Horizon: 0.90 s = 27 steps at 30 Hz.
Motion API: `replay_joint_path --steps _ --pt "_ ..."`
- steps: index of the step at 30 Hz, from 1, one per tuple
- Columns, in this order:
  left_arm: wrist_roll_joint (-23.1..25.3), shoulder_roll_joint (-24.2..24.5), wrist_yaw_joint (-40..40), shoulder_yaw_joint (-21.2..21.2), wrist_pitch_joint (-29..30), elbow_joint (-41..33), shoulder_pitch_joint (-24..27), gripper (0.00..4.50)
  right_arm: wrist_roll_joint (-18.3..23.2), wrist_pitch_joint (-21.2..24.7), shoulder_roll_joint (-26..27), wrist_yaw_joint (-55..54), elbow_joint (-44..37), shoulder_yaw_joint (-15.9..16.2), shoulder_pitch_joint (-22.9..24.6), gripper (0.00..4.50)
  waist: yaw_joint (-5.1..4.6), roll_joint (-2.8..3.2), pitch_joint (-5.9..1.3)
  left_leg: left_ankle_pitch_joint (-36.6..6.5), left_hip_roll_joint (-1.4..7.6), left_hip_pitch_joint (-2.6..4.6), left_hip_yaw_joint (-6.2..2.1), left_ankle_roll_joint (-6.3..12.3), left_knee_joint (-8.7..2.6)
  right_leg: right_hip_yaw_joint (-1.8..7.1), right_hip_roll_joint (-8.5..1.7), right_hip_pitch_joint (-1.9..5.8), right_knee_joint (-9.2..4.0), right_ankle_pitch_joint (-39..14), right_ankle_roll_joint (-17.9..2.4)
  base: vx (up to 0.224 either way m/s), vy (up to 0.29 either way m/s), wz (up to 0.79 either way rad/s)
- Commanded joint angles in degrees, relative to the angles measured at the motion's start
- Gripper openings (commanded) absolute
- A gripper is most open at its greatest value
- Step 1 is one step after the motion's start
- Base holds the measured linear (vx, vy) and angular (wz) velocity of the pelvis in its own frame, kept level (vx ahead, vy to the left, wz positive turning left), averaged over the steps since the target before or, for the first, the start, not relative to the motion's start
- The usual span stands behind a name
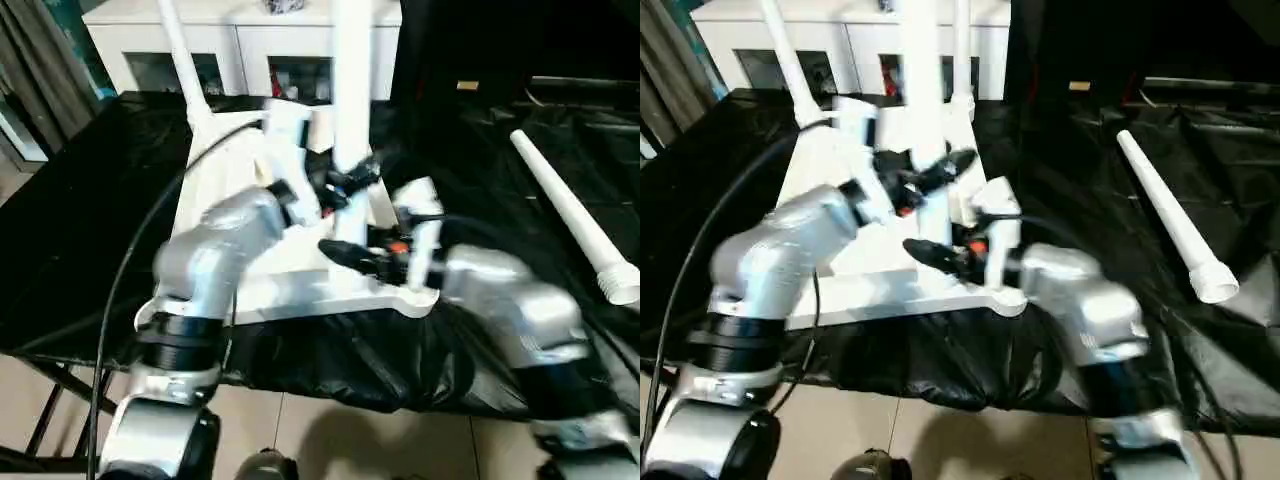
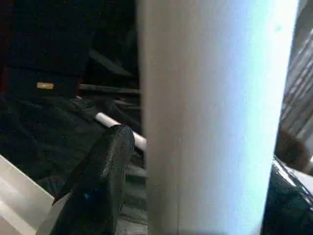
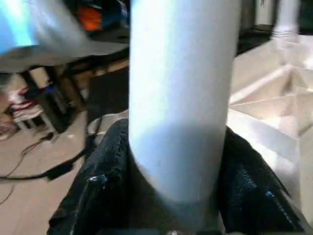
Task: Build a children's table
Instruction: Pick table leg
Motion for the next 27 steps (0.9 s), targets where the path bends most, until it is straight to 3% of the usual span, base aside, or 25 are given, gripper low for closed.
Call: replay_joint_path --steps 1,8,9,16,18,19,20,21,22,24,26,27 --pt "0.41 0.85 0.13 1.42 0.47 2.38 -0.23 3.1 2.47 0.35 -1.24 5.13 -3.62 0.72 0.3 1.93 -0.1 -0.68 -4.92 -8.49 4.09 1.43 -2.44 1.58 -4.04 3.46 -4.53 2.97 -4.45 -11.08 -10.29 0.0 0.0 0.0" --pt "-1.65 0.13 0.49 2.95 0.41 3.99 -1.14 3.1 4.59 1.29 -2.33 6.73 -4.0 0.2 0.23 1.93 -0.06 -1.07 -5.06 -7.42 4.09 1.36 -2.39 1.86 -3.85 3.47 -4.62 3.05 -4.31 -10.09 -10.97 0.0 0.0 0.0" --pt "-1.65 0.12 0.5 2.95 0.42 4.0 -1.15 2.83 4.6 1.29 -2.34 6.74 -4.0 0.19 0.23 1.93 -0.04 -1.05 -5.06 -7.17 4.08 1.31 -2.41 1.95 -3.83 3.46 -4.62 3.09 -4.26 -10.02 -10.98 0.0 0.0 0.0" --pt "-0.13 -1.36 7.82 3.81 2.0 5.65 -3.28 2.33 4.78 1.45 -1.5 6.37 -3.88 0.51 0.58 1.93 0.08 -1.36 -5.0 -6.88 4.1 1.3 -2.42 2.16 -3.82 3.42 -4.59 3.04 -4.45 -11.79 -10.37 0.0 0.0 0.0" --pt "2.1 0.04 7.37 1.09 1.8 4.18 -3.74 2.18 3.18 0.08 -1.4 4.85 -3.77 1.25 0.82 1.93 0.09 -1.43 -5.02 -6.24 4.1 1.25 -2.42 2.28 -3.79 3.42 -4.59 2.99 -4.45 -11.88 -10.08 0.0 0.0 0.0" --pt "3.72 1.04 6.42 -0.81 1.29 3.14 -3.79 2.0 3.08 0.62 -1.26 4.16 -3.52 1.37 0.68 2.49 0.05 -1.5 -5.07 -5.68 4.1 1.27 -2.47 2.49 -3.8 3.42 -4.52 2.97 -4.34 -11.49 -9.85 0.0 0.0 0.0" --pt "4.74 1.75 5.68 -2.14 1.19 2.41 -3.83 1.99 3.37 1.77 -1.1 3.59 -3.24 1.28 0.38 2.63 -0.01 -1.55 -5.03 -5.6 4.1 1.2 -2.48 2.63 -3.82 3.44 -4.52 2.97 -4.37 -11.58 -9.69 0.0 0.0 0.0" --pt "5.14 2.05 5.32 -2.7 1.17 2.11 -3.86 1.99 3.45 2.21 -1.03 3.37 -3.11 1.24 0.23 2.63 0.02 -1.39 -5.09 -5.37 4.2 1.28 -2.51 2.54 -3.82 3.43 -4.58 2.93 -4.25 -11.54 -9.72 0.0 0.0 0.0" --pt "6.43 3.23 3.99 -4.92 1.15 1.0 -3.98 1.99 3.38 3.39 -0.73 2.65 -2.59 1.09 -0.36 2.65 -0.16 -1.68 -4.94 -5.83 4.12 1.28 -2.4 2.59 -3.89 3.48 -4.46 2.86 -4.46 -12.28 -9.51 0.0 0.0 0.0" --pt "6.46 3.32 3.87 -5.12 1.19 0.88 -4.0 1.97 3.31 3.4 -0.72 2.65 -2.53 1.1 -0.41 2.75 -0.08 -1.46 -4.93 -5.94 4.12 1.31 -2.39 2.25 -3.87 3.48 -4.57 2.84 -4.44 -12.96 -9.44 0.0 0.0 0.0" --pt "7.51 4.94 1.01 -8.82 1.01 -0.79 -4.49 1.95 1.17 2.9 -0.9 2.49 -0.58 1.95 -1.73 3.11 -0.17 -1.35 -4.89 -6.41 4.17 1.41 -2.42 1.64 -3.96 3.47 -4.47 2.7 -4.49 -13.52 -9.2 0.0 0.0 0.0" --pt "7.57 5.0 0.88 -8.98 0.98 -0.84 -4.51 1.95 1.06 2.91 -0.92 2.46 -0.43 2.01 -1.82 3.12 -0.24 -1.72 -4.88 -6.56 4.18 1.39 -2.44 1.5 -4.03 3.43 -4.47 2.77 -4.49 -13.76 -9.17 0.0 0.0 0.0"
